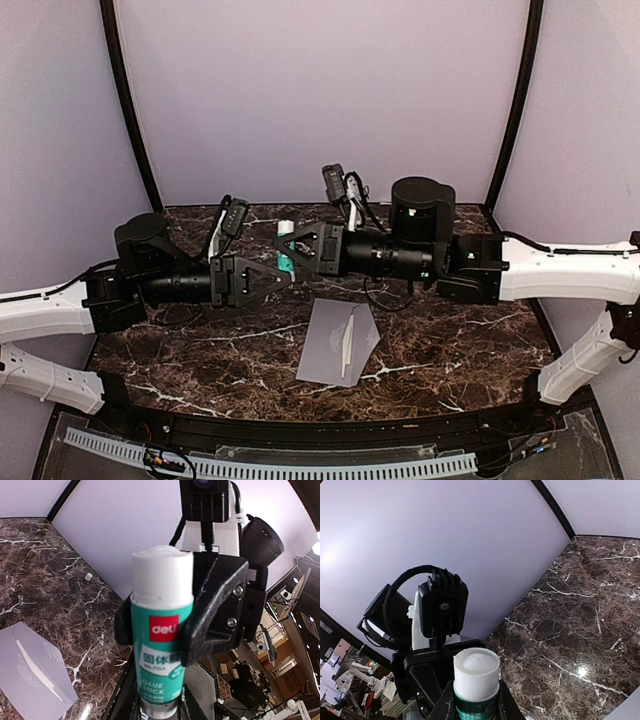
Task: Place the letter into the envelope and seal it
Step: Unscrew the solid glue.
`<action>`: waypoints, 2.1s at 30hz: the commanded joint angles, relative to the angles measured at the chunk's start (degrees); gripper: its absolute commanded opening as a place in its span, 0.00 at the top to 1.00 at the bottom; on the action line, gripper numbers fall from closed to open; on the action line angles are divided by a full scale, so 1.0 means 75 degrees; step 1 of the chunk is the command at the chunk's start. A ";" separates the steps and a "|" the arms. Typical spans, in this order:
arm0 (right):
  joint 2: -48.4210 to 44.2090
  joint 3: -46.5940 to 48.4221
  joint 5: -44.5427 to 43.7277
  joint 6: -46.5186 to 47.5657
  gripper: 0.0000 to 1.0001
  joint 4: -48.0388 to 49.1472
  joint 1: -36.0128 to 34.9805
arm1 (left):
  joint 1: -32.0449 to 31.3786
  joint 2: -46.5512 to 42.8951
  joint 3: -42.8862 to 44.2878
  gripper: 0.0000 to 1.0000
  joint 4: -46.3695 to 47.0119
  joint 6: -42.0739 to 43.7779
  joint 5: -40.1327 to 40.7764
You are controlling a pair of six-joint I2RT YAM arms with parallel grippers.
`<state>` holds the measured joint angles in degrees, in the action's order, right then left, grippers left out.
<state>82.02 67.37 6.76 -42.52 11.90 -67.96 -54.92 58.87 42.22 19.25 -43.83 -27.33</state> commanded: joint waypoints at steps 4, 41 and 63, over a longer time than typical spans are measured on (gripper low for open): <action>0.0871 0.1354 -0.1620 -0.0117 1.00 -0.2042 -0.0440 | -0.0002 -0.0346 0.0058 1.00 -0.1577 0.0275 0.1573; -0.0845 -0.0414 0.1326 -0.0122 0.22 0.0818 -0.0075 | 0.0021 -0.0687 -0.0128 1.00 0.0105 -0.0057 -0.0996; -0.0097 -0.0032 0.3331 -0.0124 0.62 0.2509 -0.0143 | 0.0005 -0.0190 0.0245 1.00 0.1562 -0.0386 -0.3141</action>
<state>80.44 65.01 29.56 -43.68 27.64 -68.62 -54.89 57.36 42.30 27.83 -46.28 -49.17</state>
